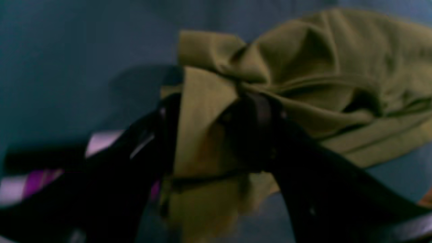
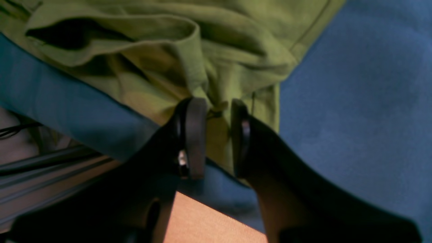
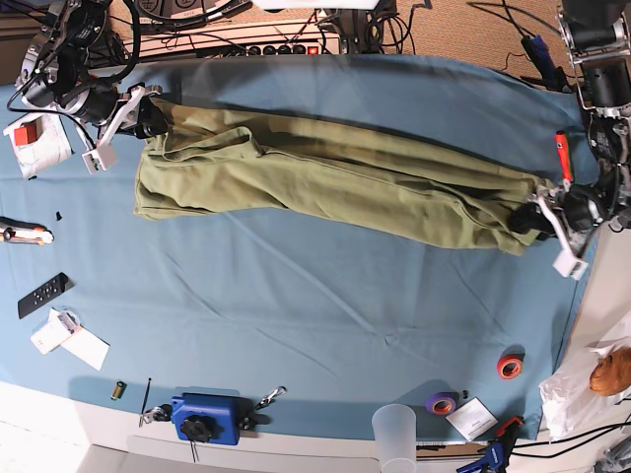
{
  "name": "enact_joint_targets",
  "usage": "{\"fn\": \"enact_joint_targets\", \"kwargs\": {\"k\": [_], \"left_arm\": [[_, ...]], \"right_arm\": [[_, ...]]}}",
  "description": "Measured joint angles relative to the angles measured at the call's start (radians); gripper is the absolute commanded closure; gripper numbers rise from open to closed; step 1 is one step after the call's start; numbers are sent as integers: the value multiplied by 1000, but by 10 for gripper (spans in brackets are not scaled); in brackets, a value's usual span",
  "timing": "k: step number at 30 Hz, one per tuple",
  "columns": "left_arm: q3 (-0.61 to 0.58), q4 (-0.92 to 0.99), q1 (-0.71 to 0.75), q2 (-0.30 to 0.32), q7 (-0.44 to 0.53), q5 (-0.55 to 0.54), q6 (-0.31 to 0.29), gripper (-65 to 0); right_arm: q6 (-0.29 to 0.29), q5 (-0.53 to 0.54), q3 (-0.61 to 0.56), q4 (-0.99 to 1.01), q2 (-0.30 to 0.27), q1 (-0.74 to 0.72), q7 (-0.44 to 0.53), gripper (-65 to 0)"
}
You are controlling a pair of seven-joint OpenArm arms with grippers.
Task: Layout the t-shirt on the table in an organized manner, then fold the t-shirt properly
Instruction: 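Lift the strip end with the left gripper toward the right gripper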
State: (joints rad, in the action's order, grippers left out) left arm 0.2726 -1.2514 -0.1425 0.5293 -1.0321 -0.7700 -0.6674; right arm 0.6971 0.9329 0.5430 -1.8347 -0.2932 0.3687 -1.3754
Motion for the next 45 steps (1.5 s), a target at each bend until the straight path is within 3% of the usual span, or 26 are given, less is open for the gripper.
{"fn": "enact_joint_targets", "kwargs": {"k": [4,9,16,21,28,30,32,39,41,45], "left_arm": [[-64,-5,-2,6,34,29,81,-226],[-72,-4,-10,11,44,63,121,0],[-77,1,-19,42,34,56,118,0],[-82,-2,-59,65,-8,93,182,0],[-82,-42,-104,67,-113,-11,186,0],[-82,-63,-101,67,-151,-21,226,0],[-82,-94,-101,67,-191,-24,228,0],[-81,-226,-69,68,-207,-27,227,0],[-81,-274,-51,67,-209,-3,228,0],[-80,-398,-2,69,-186,81,287,0]], "right_arm": [[0,-1,0,0,0,0,0,-138],[0,2,0,0,0,0,0,-138],[0,3,0,0,0,0,34,-138],[0,2,0,0,0,0,41,-138],[0,2,0,0,0,0,41,-138],[0,3,0,0,0,0,41,-138],[0,3,0,0,0,0,41,-138],[0,3,0,0,0,0,41,-138],[0,3,0,0,0,0,41,-138],[0,3,0,0,0,0,42,-138]]}}
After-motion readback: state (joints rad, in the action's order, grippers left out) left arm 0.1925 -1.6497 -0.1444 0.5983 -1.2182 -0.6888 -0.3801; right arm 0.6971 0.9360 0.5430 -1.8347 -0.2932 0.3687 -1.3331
